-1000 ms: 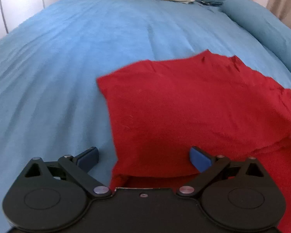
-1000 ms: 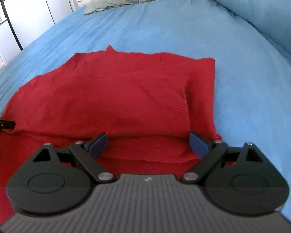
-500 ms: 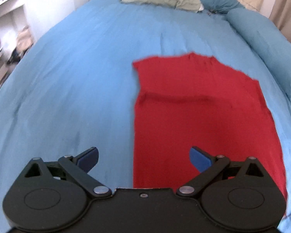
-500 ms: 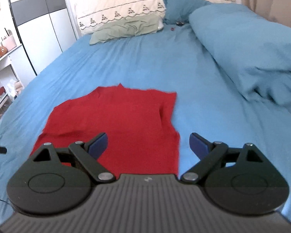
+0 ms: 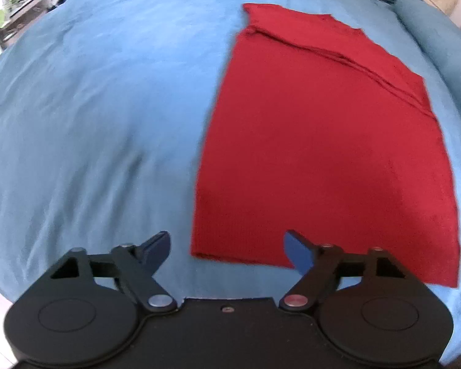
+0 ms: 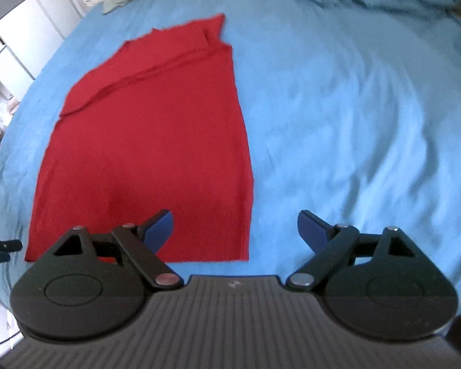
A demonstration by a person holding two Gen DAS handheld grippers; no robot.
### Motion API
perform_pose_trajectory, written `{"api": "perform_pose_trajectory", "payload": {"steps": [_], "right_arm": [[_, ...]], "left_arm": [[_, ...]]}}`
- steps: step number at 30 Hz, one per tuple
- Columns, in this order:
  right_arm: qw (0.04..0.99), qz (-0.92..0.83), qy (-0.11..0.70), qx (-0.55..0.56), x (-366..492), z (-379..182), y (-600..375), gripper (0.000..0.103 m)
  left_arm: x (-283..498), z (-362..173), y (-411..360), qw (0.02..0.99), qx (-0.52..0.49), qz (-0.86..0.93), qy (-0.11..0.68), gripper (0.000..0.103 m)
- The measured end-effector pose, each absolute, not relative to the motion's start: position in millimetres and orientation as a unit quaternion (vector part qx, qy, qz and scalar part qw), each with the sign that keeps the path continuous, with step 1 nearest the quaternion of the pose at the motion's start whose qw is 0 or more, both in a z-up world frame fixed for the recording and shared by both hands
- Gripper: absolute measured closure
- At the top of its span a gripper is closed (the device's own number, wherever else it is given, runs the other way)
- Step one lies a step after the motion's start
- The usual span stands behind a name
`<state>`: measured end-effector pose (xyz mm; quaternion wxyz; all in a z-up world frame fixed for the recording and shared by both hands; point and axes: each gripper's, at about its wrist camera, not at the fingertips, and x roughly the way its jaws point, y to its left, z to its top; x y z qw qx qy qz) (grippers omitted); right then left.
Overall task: Fold small clothes
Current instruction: 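Move both grippers toward the hem of the narrowed sweater, then close the left gripper on the hem while the right gripper closes beside it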
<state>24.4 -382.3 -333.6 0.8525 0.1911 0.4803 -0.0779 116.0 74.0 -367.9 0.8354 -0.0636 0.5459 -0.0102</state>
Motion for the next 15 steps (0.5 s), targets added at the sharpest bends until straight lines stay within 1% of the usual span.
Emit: {"api": "perform_pose_trajectory", "payload": {"steps": [1,2,4,5,7,9,11,13,15], "right_arm": [[0.851,-0.08,0.48,0.196,24.5,-341.0,-381.0,0.0],[0.85,-0.079,0.48,0.201,24.0,-348.1,-378.4,0.001],[0.848,-0.075,0.484,0.203,27.2,-361.2,-374.9,0.008],[0.847,-0.072,0.487,0.201,28.9,-368.4,-373.2,0.011],[0.845,-0.068,0.491,0.2,29.9,-381.5,-373.2,0.017],[0.843,-0.067,0.494,0.202,29.9,-393.1,-374.8,0.021],[0.843,-0.068,0.494,0.203,32.5,-398.8,-375.9,0.022],[0.842,-0.066,0.493,0.208,33.0,-401.9,-379.0,0.023],[0.842,-0.065,0.493,0.209,36.2,-403.8,-379.2,0.025]], "left_arm": [[116.6,-372.2,76.4,0.838,-0.064,-0.006,0.542,0.028],[118.6,-377.7,78.7,0.841,-0.067,0.0,0.537,0.029],[120.5,-387.5,82.6,0.846,-0.075,0.007,0.528,0.039],[120.5,-392.4,83.0,0.847,-0.077,0.007,0.526,0.041],[118.7,-398.3,84.6,0.851,-0.076,0.007,0.52,0.043],[118.1,-399.9,84.2,0.856,-0.073,0.005,0.512,0.044],[115.5,-401.3,82.2,0.859,-0.07,0.004,0.508,0.046],[113.7,-402.3,80.4,0.859,-0.067,-0.001,0.508,0.051],[110.3,-402.1,77.6,0.859,-0.063,-0.005,0.509,0.054]]}}
